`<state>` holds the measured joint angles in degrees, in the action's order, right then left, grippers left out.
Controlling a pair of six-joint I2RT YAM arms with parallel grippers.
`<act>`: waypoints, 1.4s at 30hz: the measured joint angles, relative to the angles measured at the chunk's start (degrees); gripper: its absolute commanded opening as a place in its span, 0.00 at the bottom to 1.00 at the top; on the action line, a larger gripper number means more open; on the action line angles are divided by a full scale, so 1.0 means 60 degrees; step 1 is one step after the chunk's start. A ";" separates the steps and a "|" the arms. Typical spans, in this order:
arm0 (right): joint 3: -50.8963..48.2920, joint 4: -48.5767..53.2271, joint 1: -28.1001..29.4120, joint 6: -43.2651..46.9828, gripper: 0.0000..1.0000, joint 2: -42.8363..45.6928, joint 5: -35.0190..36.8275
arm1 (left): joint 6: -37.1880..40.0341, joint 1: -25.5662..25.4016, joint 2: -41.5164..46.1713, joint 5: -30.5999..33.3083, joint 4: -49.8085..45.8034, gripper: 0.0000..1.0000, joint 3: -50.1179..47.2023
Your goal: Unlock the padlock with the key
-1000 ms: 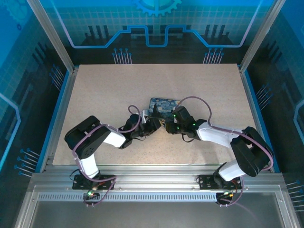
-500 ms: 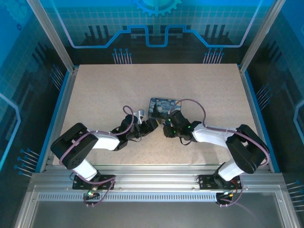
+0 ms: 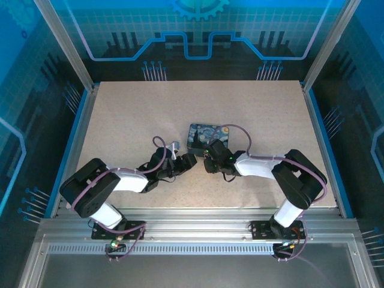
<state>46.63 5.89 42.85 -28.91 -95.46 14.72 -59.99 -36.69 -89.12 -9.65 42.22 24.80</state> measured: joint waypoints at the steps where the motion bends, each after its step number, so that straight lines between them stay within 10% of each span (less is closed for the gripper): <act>1: 0.0033 -0.0004 0.0004 0.0007 0.35 -0.0073 0.0018 | 0.0000 0.0007 0.0007 0.0000 0.0000 0.53 0.0000; 22: 0.0182 0.0455 0.0368 0.0809 0.00 0.0036 0.0368 | 0.0025 0.0266 0.0069 -0.0007 -0.0007 0.53 0.0000; 42: 0.0809 0.1774 0.0492 0.3337 0.00 0.0481 -0.0208 | 0.0288 0.0732 0.1169 0.0069 -0.0780 0.59 -0.0583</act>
<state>51.48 16.53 45.80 -8.88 -92.58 13.47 -58.26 -32.29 -82.11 -9.23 37.54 21.30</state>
